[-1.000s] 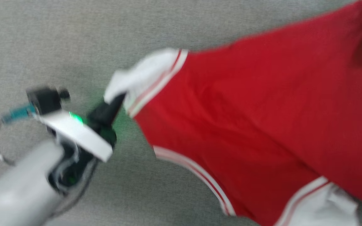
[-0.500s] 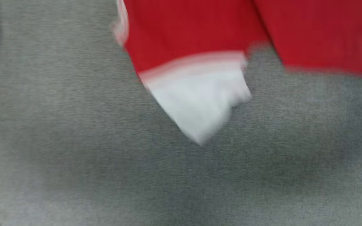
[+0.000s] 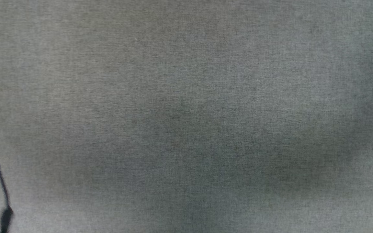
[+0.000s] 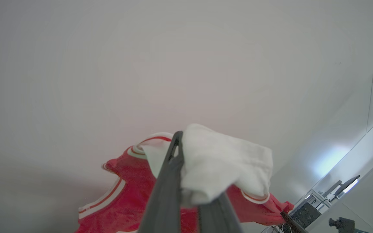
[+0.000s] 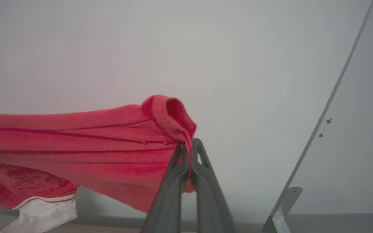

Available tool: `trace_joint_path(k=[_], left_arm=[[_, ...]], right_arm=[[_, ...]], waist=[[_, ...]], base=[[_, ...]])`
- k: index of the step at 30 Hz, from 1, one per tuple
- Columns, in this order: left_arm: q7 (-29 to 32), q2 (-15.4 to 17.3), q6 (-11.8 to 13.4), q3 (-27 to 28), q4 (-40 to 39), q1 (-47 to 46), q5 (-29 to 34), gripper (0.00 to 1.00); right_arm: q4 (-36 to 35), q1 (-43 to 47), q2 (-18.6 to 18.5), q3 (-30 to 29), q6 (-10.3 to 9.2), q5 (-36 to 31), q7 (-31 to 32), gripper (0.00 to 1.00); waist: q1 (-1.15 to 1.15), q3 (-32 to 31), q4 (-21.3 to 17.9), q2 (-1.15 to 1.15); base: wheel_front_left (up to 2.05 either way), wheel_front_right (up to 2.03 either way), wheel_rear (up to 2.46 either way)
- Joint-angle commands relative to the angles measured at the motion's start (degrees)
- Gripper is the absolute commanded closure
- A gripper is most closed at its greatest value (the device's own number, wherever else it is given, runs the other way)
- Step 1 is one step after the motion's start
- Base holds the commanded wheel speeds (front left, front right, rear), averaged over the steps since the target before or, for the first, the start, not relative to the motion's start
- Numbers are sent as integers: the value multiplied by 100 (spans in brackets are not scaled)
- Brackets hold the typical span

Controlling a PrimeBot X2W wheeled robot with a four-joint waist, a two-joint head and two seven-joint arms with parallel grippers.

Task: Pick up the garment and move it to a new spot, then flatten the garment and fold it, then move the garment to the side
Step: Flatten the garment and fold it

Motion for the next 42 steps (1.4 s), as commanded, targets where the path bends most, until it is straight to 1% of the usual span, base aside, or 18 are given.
trace_joint_path(k=[1,3,4,6,10,13,15,20,24,28,31,32,34,37,39,42], left_arm=[[-99,112,29,85,-47,187,-66,100],[-187,58,26,84,-479,858,-255,100],[-239,48,25,4,-983,1619,-304,100],[-352,-12,25,37,-1534,2402,-497,100],[-546,71,24,-90,-2601,3985,-302,100],[-708,144,23,-138,-3150,5081,-93,100],[-771,197,23,-167,-3441,5701,33,100],[-823,273,23,-131,-3986,6895,303,100],[-831,411,23,-252,-4163,7515,695,100],[-833,510,23,-281,-4364,8035,876,100],[-833,557,23,-163,-4610,8439,981,100],[-833,557,23,-163,-4610,8439,981,100],[-834,579,23,-57,-4786,8675,1053,100],[-834,607,23,30,-5017,8829,1094,100],[-834,646,23,4,-5099,8666,1120,100],[-788,743,23,-122,-5001,8206,1131,100]], right_arm=[[70,196,-141,-35,-62,63,-38,100],[50,602,-204,105,-57,249,-93,100],[-79,1171,-195,259,-53,468,-118,100],[-357,1827,-228,402,-49,693,-122,100],[-1210,3349,-361,559,-48,1052,46,100],[-1949,4477,-364,444,-47,1320,313,100],[-2379,5144,-343,262,-47,1475,537,100],[-3317,6421,-273,4,-36,1722,1121,100],[-3860,7252,-149,-231,-35,1881,1458,100],[-4391,8093,99,-617,-36,1959,1637,100],[-4801,8668,323,-878,-36,2026,1701,100],[-4801,8668,323,-878,-36,2026,1701,100],[-5061,8991,498,-1053,-36,2073,1704,100],[-5306,9223,674,-1245,-36,2150,1655,100],[-5342,9207,729,-1296,-36,2199,1617,100],[-5235,8924,736,-1213,-35,2303,1611,100]], waist=[[0,-31,33,0],[0,-95,92,0],[0,-184,129,0],[0,-286,160,0],[0,-538,217,0],[0,-752,224,0],[0,-915,233,0],[0,-1246,228,0],[0,-1396,269,0],[0,-1427,277,0],[0,-1400,236,0],[0,-1400,236,0],[0,-1380,207,0],[0,-1336,163,0],[0,-1326,144,0],[0,-1318,106,0]], base=[[0,0,0],[0,0,0],[0,0,0],[0,0,0],[0,0,0],[0,0,0],[0,0,0],[0,0,0],[0,0,0],[0,0,0],[0,0,0],[0,0,0],[0,0,0],[0,0,0],[0,0,0],[0,0,0]])
